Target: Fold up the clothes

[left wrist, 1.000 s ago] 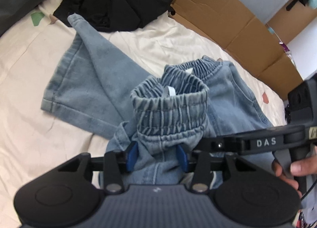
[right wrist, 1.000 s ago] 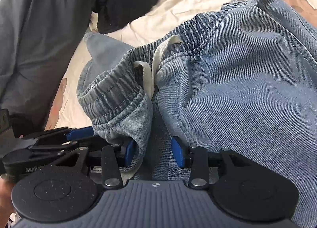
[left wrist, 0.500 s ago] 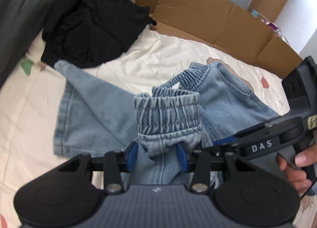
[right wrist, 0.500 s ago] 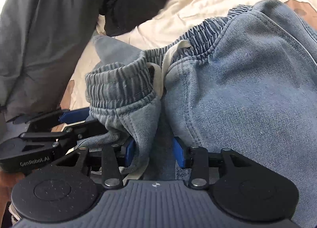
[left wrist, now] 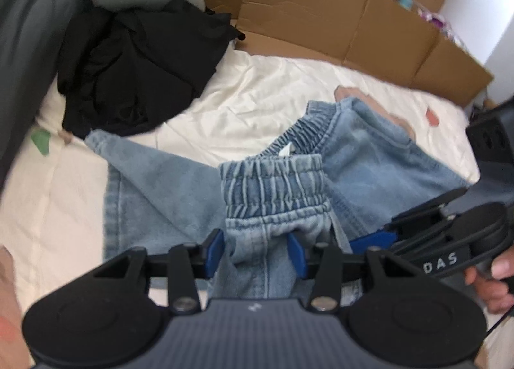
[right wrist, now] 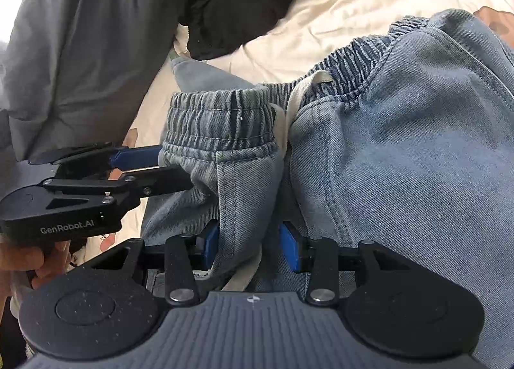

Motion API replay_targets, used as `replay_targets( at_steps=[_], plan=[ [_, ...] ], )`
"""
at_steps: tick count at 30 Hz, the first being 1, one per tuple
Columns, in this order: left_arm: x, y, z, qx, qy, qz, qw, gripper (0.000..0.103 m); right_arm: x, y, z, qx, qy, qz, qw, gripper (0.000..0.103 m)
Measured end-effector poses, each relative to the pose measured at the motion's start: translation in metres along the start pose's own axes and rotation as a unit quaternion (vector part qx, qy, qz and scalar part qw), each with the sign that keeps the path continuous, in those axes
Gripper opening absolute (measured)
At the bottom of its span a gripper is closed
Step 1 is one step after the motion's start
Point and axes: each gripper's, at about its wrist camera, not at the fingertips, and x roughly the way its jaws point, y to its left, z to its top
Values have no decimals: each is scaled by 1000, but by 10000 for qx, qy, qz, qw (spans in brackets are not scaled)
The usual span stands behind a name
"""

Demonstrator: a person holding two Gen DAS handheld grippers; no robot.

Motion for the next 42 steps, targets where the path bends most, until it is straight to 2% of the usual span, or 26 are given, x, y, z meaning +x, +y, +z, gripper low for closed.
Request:
replay_targets(
  at_steps=[6, 10, 15, 19, 22, 24, 26, 32, 37, 42],
  plan=[
    [-3, 3, 16, -159, 143, -40, 9998, 44, -2, 1, 1, -12, -23, 65, 10000, 47],
    [-5, 11, 28, -295, 299, -21, 9991, 35, -4, 3, 2, -22, -42, 113, 9999, 47],
    [-5, 19, 40, -235, 549, 141, 9981, 30, -7, 4, 2, -34, -65, 173, 9998, 47],
    [-1, 22, 44, -192, 826, 135, 9963, 29, -8, 5, 2, -47, -76, 220, 9997, 47],
    [2, 31, 41, -641, 1024, 41, 9927, 32, -10, 4, 1, -60, -58, 249, 9997, 47],
    [1, 37, 37, -1011, 1065, -55, 9891, 40, -12, 3, 0, -56, -53, 261, 9996, 47],
    [1, 42, 32, -1304, 1094, -122, 9853, 57, -16, 2, -1, -52, -67, 269, 9996, 47],
    [2, 55, 21, -1906, 1133, -114, 9750, 56, -26, 0, -2, -112, -156, 274, 9994, 47],
    [-7, 40, 29, -1542, 1064, 293, 9819, 53, -28, 0, -6, -142, -182, 263, 9994, 47],
    [-7, 25, 35, -1157, 1053, 430, 9867, 46, -26, -2, -7, -125, -174, 262, 9994, 47]
  ],
)
